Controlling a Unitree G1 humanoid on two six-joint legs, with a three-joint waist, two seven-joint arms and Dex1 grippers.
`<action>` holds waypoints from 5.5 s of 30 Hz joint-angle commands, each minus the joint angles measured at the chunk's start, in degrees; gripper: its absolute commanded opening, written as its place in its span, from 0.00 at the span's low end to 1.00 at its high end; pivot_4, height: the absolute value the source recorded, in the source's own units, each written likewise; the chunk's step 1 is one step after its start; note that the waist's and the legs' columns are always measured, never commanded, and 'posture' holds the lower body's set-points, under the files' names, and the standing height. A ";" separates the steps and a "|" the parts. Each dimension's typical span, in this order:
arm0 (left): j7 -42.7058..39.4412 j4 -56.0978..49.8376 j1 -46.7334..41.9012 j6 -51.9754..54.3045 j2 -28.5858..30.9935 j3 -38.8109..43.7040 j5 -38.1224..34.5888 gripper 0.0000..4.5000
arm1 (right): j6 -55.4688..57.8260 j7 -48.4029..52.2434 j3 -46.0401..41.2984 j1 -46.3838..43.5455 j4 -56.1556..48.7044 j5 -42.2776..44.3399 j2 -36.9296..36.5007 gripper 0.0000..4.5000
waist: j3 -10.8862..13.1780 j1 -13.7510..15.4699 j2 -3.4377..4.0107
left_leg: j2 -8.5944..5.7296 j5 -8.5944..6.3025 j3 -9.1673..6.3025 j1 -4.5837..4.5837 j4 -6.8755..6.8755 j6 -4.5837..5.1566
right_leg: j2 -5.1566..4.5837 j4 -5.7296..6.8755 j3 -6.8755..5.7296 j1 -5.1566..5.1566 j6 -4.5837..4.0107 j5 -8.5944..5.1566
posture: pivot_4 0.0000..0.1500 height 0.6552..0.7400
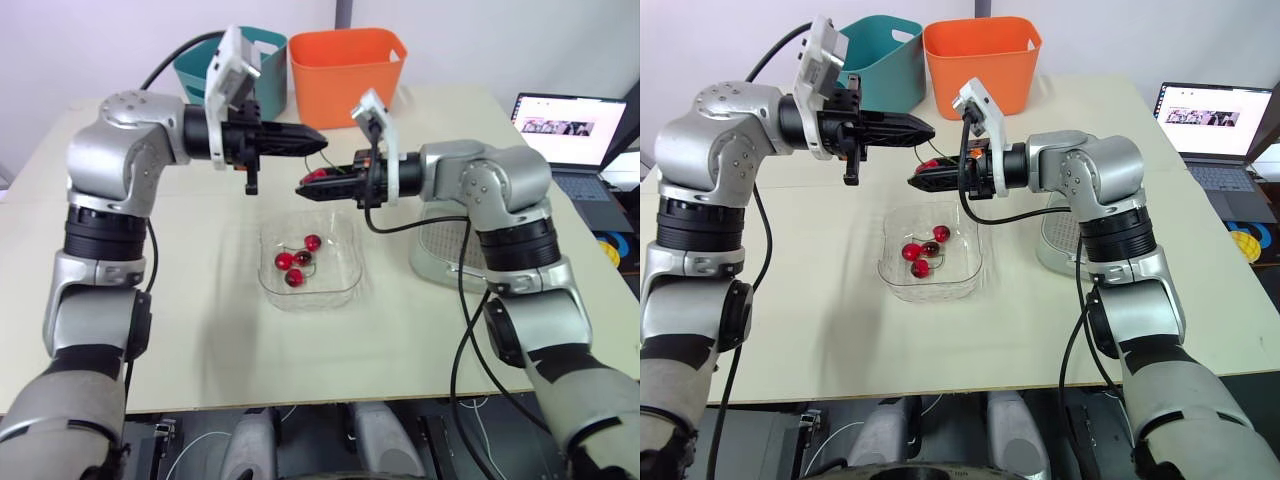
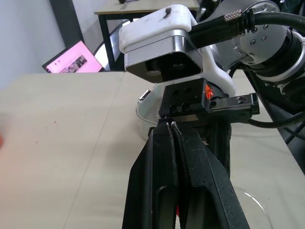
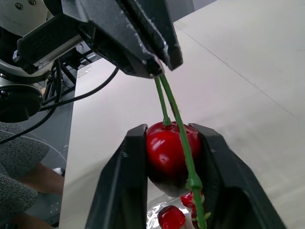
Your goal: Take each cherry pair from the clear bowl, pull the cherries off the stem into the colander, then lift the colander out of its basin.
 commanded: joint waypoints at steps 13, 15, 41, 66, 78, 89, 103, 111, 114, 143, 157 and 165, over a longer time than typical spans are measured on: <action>0.04 2.92 -3.49 -3.39 0.87 1.74 0.41 0.00 | -0.20 2.08 4.88 5.15 -5.08 -1.58 -3.47 0.22 | 0.00 0.01 -0.01 | 0.01 0.00 -0.04 -0.01 0.00 0.00 | 0.02 -0.01 -0.04 0.00 0.00 0.00 | 1.00 1.00; 0.00 3.18 -3.55 -3.54 0.99 1.72 0.36 0.00 | 0.21 1.96 4.81 5.54 -5.78 -1.38 -3.82 0.22 | 0.00 0.00 -0.01 | 0.00 0.00 -0.03 -0.02 0.00 0.00 | 0.00 -0.01 -0.03 0.00 0.00 0.00 | 1.00 1.00; -0.47 8.09 2.88 -10.93 0.65 -0.57 6.00 0.00 | -11.30 0.76 -7.52 21.07 -3.71 -9.12 -32.51 0.22 | 0.00 -0.12 -0.01 | -0.01 0.00 0.10 0.04 -0.02 0.00 | 0.01 -0.06 0.08 0.01 0.02 -0.02 | 1.00 1.00; 3.82 12.95 2.94 -8.49 4.70 4.47 6.40 0.00 | -3.83 2.09 -13.65 13.34 -16.00 3.84 -28.02 0.95 | 0.00 -0.22 0.00 | 0.02 0.00 0.09 0.08 -0.04 0.00 | 0.07 -0.04 0.11 0.00 0.02 -0.02 | 1.00 1.00; 6.74 10.25 20.70 9.60 16.46 14.23 0.12 0.00 | -4.18 -4.02 -1.99 9.93 -31.04 6.43 -12.77 0.95 | -0.03 0.52 -0.01 | 0.03 0.00 -0.01 -0.04 0.03 0.00 | -0.02 -0.06 -0.03 0.02 0.01 -0.02 | 1.00 1.00; 11.36 25.04 21.20 8.44 12.36 17.60 -0.04 0.00 | -7.46 -3.88 2.26 11.11 -30.78 4.20 -12.03 0.95 | -0.06 1.42 -0.05 | 0.02 0.00 0.00 -0.01 0.07 0.00 | -0.02 -0.05 -0.06 0.05 -0.01 -0.01 | 1.00 1.00; 10.46 29.74 20.65 3.02 17.91 17.34 2.61 0.84 | -7.75 -3.41 0.96 11.84 -29.50 3.27 -14.85 0.96 | -0.06 1.19 -0.06 | 0.04 0.00 -0.01 0.00 0.04 0.00 | 0.00 -0.04 -0.07 0.02 -0.02 0.00 | 1.00 1.00; 8.83 9.03 26.25 0.56 23.90 19.63 0.15 0.84 | -6.09 -2.12 -5.96 11.66 -23.79 5.39 -19.34 0.96 | -0.07 1.90 -0.07 | 0.04 0.00 0.00 -0.05 0.03 -0.01 | -0.06 -0.11 -0.09 0.03 -0.04 -0.01 | 1.00 1.00; 10.01 -4.89 29.83 4.65 23.71 21.67 -4.07 0.92 | -6.05 -1.94 -10.16 13.44 -20.32 4.93 -23.60 0.96 | -0.07 1.91 -0.07 | 0.00 0.00 0.03 -0.06 0.01 -0.01 | -0.15 -0.20 -0.09 0.07 -0.01 -0.02 | 1.00 1.00; 12.20 -10.03 33.66 0.81 24.02 20.12 -5.93 1.00 | -12.82 0.52 -21.00 21.20 -5.45 0.83 -37.57 0.98 | -0.05 0.01 -0.05 | 0.04 -0.01 0.14 0.08 -0.06 0.00 | 0.00 -0.16 0.04 0.06 0.02 -0.06 | 1.00 1.00; 0.42 -25.95 41.96 1.81 31.57 17.75 -9.21 1.00 | -0.62 1.75 9.42 5.23 -18.38 -1.91 -18.94 0.98 | -0.04 -0.16 -0.03 | 0.11 -0.01 0.31 0.09 -0.08 0.00 | 0.05 -0.10 0.19 -0.11 -0.06 -0.20 | 1.00 1.00; 0.50 -29.42 43.92 3.07 32.40 18.37 -10.42 1.00 | -3.65 -0.27 18.39 4.05 -13.36 -9.29 -11.34 0.84 | -0.05 1.26 -0.05 | 0.05 -0.01 0.29 -0.07 0.01 0.00 | -0.03 -0.22 0.16 -0.11 -0.17 -0.14 | 1.00 1.00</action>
